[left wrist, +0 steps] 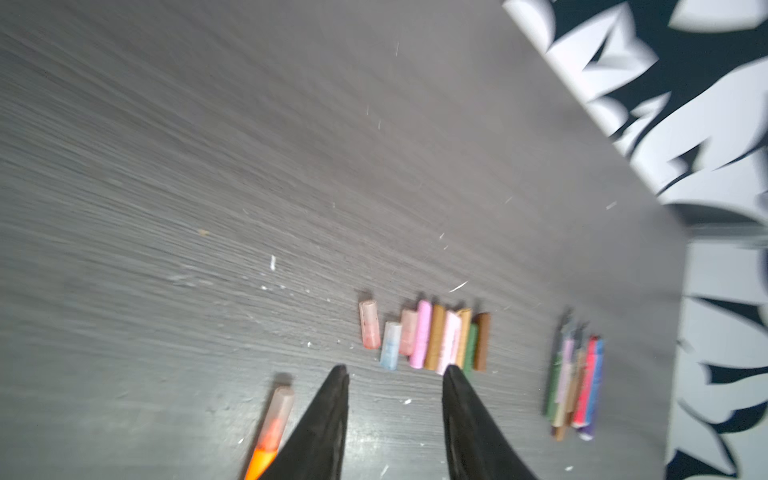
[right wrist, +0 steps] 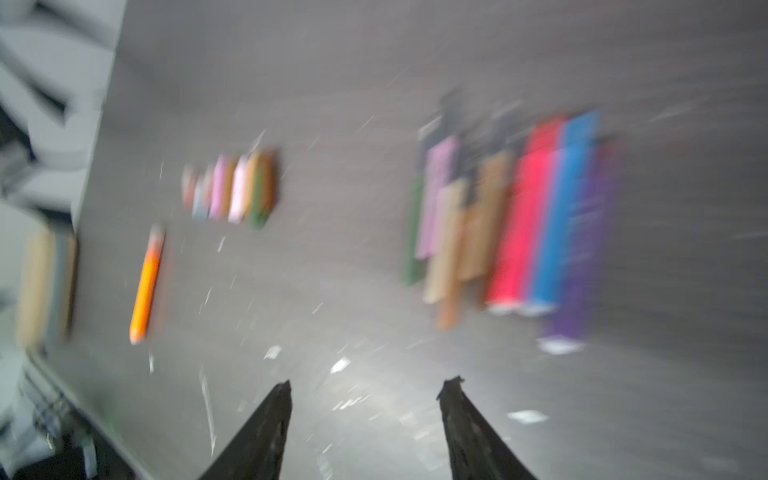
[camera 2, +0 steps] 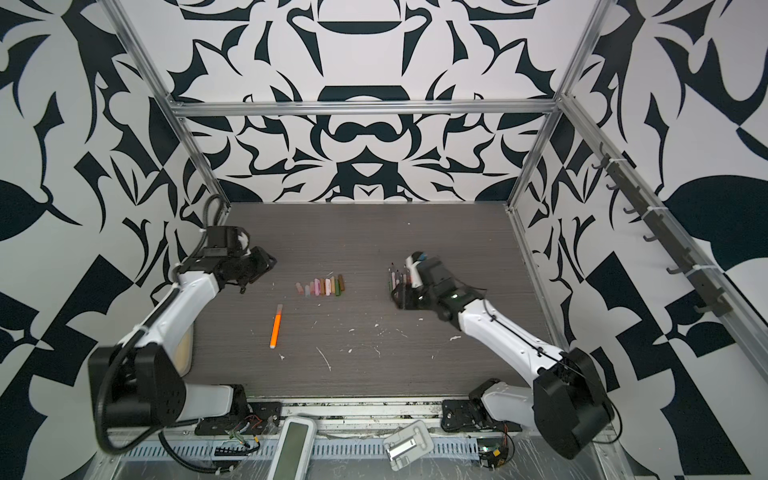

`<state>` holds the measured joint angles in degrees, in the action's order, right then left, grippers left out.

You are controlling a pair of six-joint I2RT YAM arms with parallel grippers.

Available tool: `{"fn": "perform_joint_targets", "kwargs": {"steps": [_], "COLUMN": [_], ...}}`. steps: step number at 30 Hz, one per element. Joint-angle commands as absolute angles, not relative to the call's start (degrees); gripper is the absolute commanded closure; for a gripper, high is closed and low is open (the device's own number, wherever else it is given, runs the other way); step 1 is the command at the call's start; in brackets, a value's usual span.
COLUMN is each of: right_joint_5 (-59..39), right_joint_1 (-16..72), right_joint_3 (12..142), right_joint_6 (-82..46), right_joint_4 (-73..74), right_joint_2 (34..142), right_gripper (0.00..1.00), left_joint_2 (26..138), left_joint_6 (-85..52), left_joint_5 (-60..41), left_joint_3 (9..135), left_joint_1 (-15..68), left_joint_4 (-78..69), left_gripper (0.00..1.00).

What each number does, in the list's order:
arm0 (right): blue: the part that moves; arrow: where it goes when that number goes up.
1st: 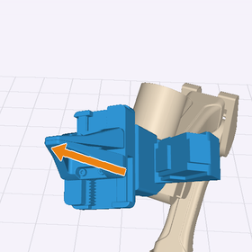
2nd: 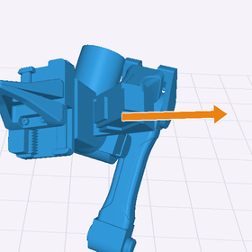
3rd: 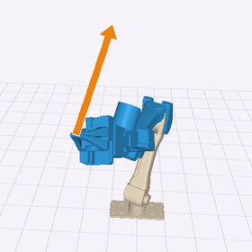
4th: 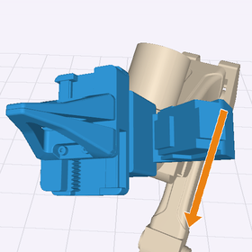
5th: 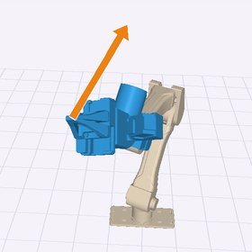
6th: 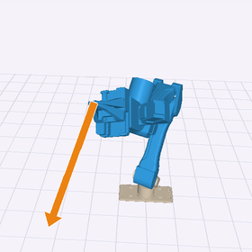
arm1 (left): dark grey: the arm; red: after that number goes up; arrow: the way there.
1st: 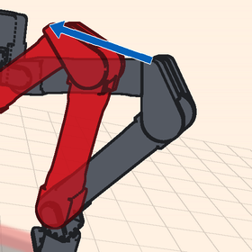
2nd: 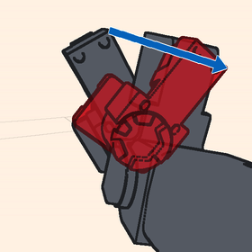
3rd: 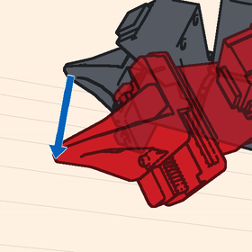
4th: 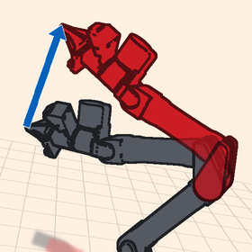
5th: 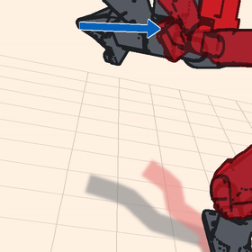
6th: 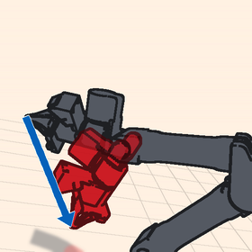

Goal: Open the pen caps
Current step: 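Move the right gripper to the orange marker and grasp its body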

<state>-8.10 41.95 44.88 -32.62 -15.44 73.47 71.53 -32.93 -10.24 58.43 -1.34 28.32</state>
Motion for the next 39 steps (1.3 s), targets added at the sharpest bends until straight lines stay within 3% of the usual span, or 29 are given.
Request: {"fn": "perform_joint_targets", "kwargs": {"steps": [1, 4, 9, 15, 24, 27, 32, 35, 39], "right_joint_5": [4.6, 7.8, 7.9, 7.6, 9.9, 10.3, 10.5, 12.8, 12.8], "right_joint_1": [58.0, 67.8, 72.5, 72.9, 73.1, 73.0, 72.9, 72.9, 72.9], "right_joint_3": [51.5, 65.9, 89.0, 112.6, 138.7, 143.0, 146.4, 143.8, 135.2], "right_joint_6": [-43.9, -47.9, -52.8, -56.2, -55.7, -55.9, -56.6, -57.0, -57.2], "right_joint_4": [-16.2, -18.4, -26.7, -38.7, -51.4, -53.1, -56.1, -56.3, -53.3], "right_joint_2": [82.9, 96.5, 114.7, 129.9, 146.7, 150.6, 154.6, 153.8, 148.9], "right_gripper": [0.40, 0.41, 0.45, 0.49, 0.52, 0.54, 0.68, 0.83, 0.92], "left_joint_2": [60.7, 50.2, 39.3, 36.8, 36.2, 36.2, 36.4, 36.3, 36.1], "left_joint_6": [-34.0, -35.7, -36.7, -31.8, -32.3, -32.6, -32.5, -32.1, -31.7], "left_joint_5": [-13.5, -15.3, -17.1, -15.6, -19.6, -20.7, -21.3, -21.8, -21.7], "left_joint_3": [57.7, 57.8, 59.2, 63.6, 61.9, 61.8, 61.6, 61.4, 60.7], "left_joint_1": [-3.2, -3.4, -3.3, -3.3, -3.3, -3.3, -3.3, -3.3, -3.3], "left_joint_4": [34.5, 35.5, 39.4, 48.9, 49.3, 49.0, 48.9, 49.3, 49.5], "left_gripper": [0.59, 0.58, 0.56, 0.55, 0.53, 0.53, 0.53, 0.53, 0.52]}}
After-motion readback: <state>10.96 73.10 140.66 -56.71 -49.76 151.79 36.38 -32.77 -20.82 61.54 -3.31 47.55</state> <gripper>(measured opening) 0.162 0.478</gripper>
